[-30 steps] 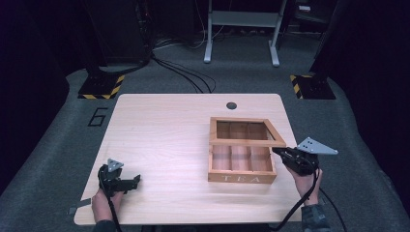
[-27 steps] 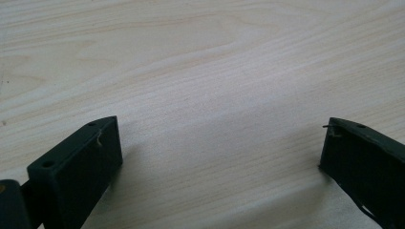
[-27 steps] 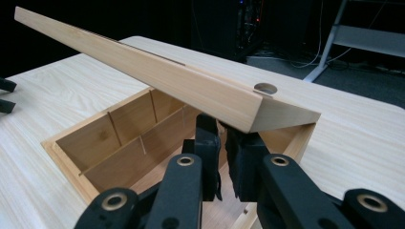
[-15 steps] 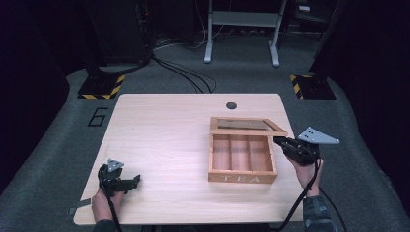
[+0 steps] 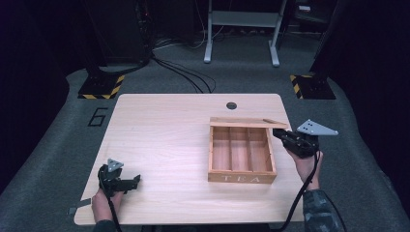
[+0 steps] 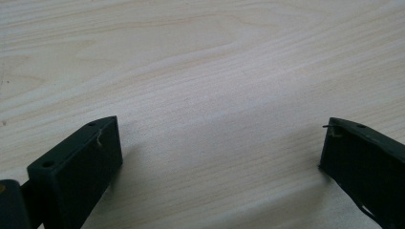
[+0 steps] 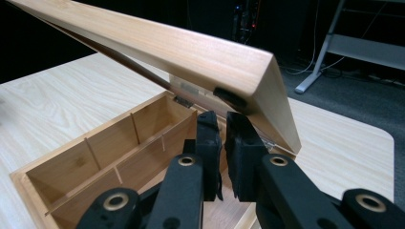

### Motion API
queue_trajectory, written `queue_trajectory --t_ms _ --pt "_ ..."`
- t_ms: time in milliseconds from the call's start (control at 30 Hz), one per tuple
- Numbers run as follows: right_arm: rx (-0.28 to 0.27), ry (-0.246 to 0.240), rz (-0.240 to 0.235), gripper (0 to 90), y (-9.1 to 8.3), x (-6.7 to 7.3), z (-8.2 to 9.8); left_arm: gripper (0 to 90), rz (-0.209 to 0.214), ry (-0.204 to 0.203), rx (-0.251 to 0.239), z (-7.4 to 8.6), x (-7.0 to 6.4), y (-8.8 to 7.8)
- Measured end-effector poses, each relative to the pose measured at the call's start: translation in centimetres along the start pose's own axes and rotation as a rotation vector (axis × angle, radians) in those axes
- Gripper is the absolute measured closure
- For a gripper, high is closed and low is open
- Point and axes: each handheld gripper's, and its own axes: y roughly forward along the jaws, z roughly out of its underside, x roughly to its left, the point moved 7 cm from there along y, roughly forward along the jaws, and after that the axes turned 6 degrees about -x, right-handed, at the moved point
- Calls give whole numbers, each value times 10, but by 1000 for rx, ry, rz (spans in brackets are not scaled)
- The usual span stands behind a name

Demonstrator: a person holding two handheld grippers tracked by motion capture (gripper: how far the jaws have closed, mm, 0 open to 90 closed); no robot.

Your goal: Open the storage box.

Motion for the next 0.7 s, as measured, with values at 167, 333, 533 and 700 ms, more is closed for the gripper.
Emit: queue_trajectory --t_ms 167,333,533,700 --pt "-2 2 8 836 3 -3 -4 3 0 0 0 0 0 0" --pt "-5 3 7 836 7 -5 -7 3 0 -1 0 0 0 0" --pt "-3 -1 7 836 12 -8 -9 3 0 0 0 0 0 0" --pt "-5 2 10 836 16 -11 -11 3 0 0 0 0 0 0"
